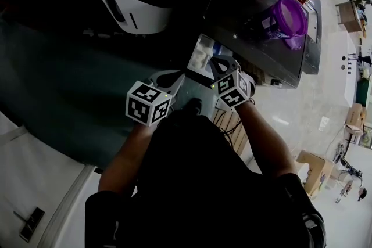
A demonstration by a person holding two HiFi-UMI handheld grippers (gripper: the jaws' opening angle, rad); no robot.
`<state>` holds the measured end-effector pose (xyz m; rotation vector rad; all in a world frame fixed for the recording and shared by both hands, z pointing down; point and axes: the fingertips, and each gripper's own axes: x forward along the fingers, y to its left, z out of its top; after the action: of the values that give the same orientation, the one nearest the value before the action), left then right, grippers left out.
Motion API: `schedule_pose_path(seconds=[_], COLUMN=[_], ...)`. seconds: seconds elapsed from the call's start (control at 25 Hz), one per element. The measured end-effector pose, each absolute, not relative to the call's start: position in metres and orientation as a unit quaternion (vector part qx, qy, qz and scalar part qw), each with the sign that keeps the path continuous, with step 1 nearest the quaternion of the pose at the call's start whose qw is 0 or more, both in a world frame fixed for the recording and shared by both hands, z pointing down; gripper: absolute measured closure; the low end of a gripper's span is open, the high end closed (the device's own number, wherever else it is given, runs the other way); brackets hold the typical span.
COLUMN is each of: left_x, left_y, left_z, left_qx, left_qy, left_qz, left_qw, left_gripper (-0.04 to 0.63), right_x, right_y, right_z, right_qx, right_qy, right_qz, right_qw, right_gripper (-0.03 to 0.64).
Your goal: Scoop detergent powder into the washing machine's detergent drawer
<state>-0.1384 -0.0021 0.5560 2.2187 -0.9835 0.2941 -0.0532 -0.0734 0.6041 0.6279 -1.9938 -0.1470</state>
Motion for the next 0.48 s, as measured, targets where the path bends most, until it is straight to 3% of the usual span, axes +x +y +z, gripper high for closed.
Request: schedule_pose_path(seconds=[0.48], left_x=[-0.135], left_y=[0.0], left_z=[0.525], left_qx=[0.862], left_qy=[-0.384], left_qz=[0.104], left_qw=[0.313], left_gripper=[0.586], right_x=[-0.055], right_y=[-0.053], right_z=[0.602], right_qx=[0.24], right_qy=[-0.812], right_qz=[-0.135], right_qw=[0.514], right_gripper=[0.595])
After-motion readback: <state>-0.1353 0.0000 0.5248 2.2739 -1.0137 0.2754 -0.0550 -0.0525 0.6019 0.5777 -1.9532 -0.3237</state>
